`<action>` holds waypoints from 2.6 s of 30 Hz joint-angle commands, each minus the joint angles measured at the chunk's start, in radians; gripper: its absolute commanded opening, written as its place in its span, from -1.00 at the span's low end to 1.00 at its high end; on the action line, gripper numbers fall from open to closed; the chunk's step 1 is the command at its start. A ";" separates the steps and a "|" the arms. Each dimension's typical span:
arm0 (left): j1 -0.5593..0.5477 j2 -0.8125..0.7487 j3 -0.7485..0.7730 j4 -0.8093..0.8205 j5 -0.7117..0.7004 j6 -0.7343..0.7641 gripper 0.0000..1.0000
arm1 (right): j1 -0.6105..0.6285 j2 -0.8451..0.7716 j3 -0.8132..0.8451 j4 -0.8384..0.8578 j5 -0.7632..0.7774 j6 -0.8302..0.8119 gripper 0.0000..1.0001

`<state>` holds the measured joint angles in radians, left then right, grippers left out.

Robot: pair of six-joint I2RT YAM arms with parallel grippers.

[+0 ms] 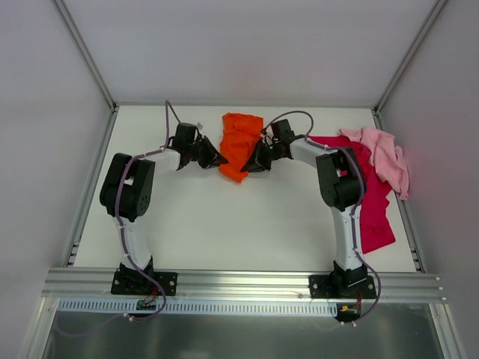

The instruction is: Fold and stack the t-shirts

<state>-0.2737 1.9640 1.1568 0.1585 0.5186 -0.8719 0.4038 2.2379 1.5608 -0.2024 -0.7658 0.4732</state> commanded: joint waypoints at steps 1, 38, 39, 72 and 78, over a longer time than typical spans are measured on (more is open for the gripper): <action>0.005 -0.094 0.127 -0.051 0.041 0.068 -1.00 | 0.007 -0.136 0.094 -0.155 -0.027 -0.128 -0.98; 0.004 0.118 0.534 -0.280 0.034 0.090 -1.00 | -0.049 -0.152 0.356 -0.457 0.187 -0.246 -0.98; 0.005 0.121 0.532 -0.284 0.032 0.093 -1.00 | -0.051 -0.123 0.376 -0.466 0.192 -0.248 -0.98; 0.033 0.383 0.816 -0.314 -0.019 0.031 -1.00 | -0.086 0.083 0.632 -0.468 0.467 -0.324 -0.98; 0.042 0.391 0.805 -0.312 -0.006 0.053 -1.00 | -0.100 0.124 0.728 -0.482 0.591 -0.404 -0.98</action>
<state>-0.2741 2.3543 1.9312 -0.1635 0.5476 -0.8391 0.3458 2.3596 2.2169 -0.6415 -0.3210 0.1471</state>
